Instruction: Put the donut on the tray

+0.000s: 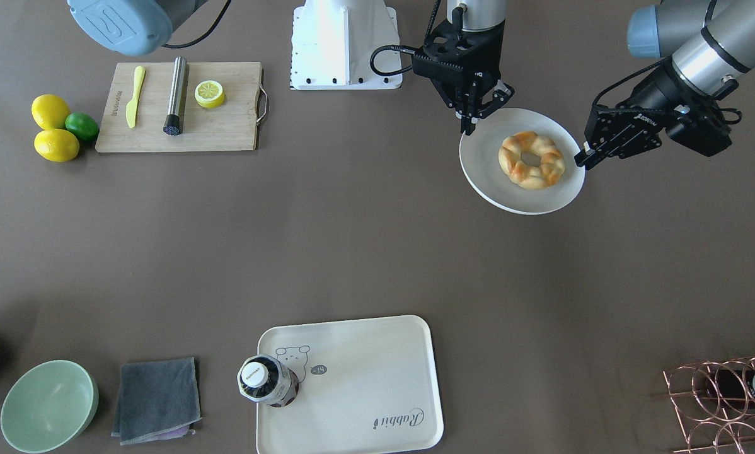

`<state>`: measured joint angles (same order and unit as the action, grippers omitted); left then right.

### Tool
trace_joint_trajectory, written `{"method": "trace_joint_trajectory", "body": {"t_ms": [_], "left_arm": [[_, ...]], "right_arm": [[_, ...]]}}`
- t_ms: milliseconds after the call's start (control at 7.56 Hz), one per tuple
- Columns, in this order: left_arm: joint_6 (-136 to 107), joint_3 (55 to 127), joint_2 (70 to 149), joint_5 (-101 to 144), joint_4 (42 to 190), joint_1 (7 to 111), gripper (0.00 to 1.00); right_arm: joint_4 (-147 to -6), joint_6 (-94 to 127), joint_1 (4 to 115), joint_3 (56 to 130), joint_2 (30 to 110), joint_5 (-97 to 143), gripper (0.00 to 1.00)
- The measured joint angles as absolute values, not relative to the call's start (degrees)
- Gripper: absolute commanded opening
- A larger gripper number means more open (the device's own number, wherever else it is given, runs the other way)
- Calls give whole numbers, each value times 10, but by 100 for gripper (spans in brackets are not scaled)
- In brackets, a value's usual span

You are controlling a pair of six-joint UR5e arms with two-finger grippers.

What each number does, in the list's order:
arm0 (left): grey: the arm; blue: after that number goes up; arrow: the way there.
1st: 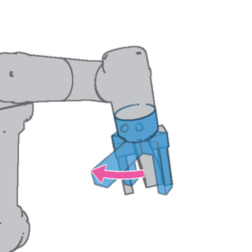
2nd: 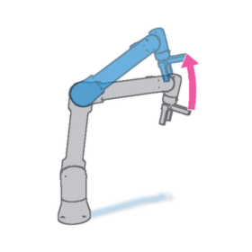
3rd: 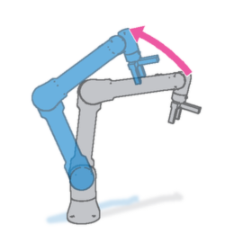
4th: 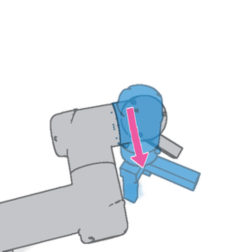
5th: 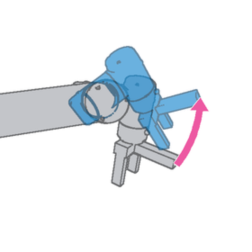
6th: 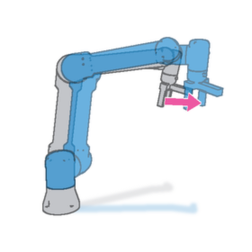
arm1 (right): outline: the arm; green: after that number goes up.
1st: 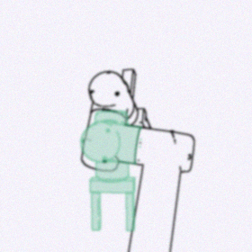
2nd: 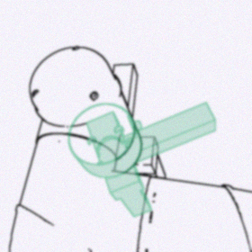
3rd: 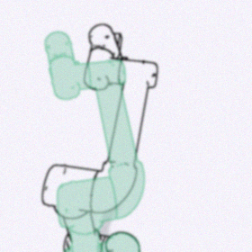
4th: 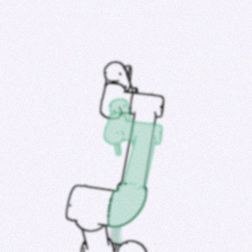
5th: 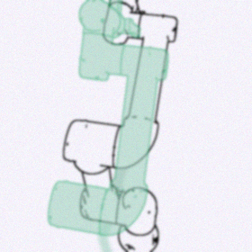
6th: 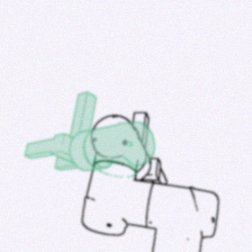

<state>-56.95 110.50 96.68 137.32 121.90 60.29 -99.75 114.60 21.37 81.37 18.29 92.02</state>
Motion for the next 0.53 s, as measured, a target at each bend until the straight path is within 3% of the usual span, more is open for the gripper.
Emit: {"method": "trace_joint_trajectory", "body": {"t_ms": [132, 397, 529], "left_arm": [[-570, 1105, 966, 1373, 1219, 603, 24], [-570, 1105, 967, 1374, 1219, 601, 0], [-570, 1105, 967, 1373, 1219, 600, 0]], "right_arm": [[-998, 1146, 214, 814, 183, 920, 0], [-998, 1146, 214, 815, 183, 920, 0], [-997, 1146, 214, 815, 183, 920, 0]]}}
